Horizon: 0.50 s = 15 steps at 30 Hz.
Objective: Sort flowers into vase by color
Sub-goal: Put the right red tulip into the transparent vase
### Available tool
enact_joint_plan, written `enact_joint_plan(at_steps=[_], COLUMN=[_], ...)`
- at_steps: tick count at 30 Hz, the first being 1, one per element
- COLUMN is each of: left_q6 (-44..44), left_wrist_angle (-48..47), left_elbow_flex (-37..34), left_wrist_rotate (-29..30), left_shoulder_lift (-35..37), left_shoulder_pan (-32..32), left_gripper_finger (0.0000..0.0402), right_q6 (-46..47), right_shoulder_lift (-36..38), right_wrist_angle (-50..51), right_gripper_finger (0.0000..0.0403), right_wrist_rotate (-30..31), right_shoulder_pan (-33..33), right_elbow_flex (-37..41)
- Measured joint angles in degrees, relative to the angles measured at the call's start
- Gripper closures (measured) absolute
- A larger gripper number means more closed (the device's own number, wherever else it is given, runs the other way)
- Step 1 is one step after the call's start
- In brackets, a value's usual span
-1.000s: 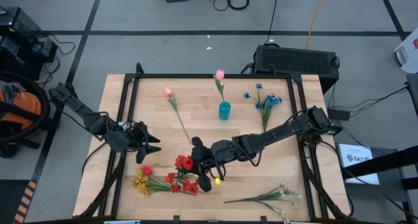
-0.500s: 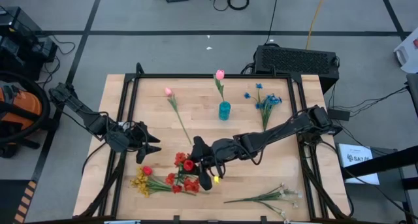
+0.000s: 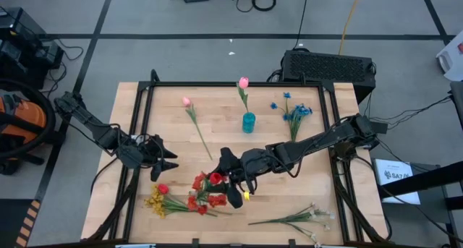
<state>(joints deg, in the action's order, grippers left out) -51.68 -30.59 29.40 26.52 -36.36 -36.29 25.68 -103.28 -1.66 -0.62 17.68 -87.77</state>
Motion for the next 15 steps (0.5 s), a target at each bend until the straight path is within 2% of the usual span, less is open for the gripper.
enact_joint_plan(at_steps=[10, 15], left_q6=[0.04, 0.07], left_wrist_angle=[-0.20, -0.61], left_elbow_flex=[0.00, 0.00], left_wrist_rotate=[-0.07, -0.14], left_shoulder_lift=[0.00, 0.00], left_shoulder_pan=[0.00, 0.01], left_gripper_finger=[0.0188, 0.0188], right_q6=[0.23, 1.78], right_shoulder_lift=[1.31, 1.90], right_wrist_angle=[1.45, 6.09], right_gripper_finger=[0.0215, 0.0215], right_wrist_rotate=[-1.46, -4.73], right_shoulder_pan=[-1.40, -2.33], right_elbow_flex=[0.05, 0.05])
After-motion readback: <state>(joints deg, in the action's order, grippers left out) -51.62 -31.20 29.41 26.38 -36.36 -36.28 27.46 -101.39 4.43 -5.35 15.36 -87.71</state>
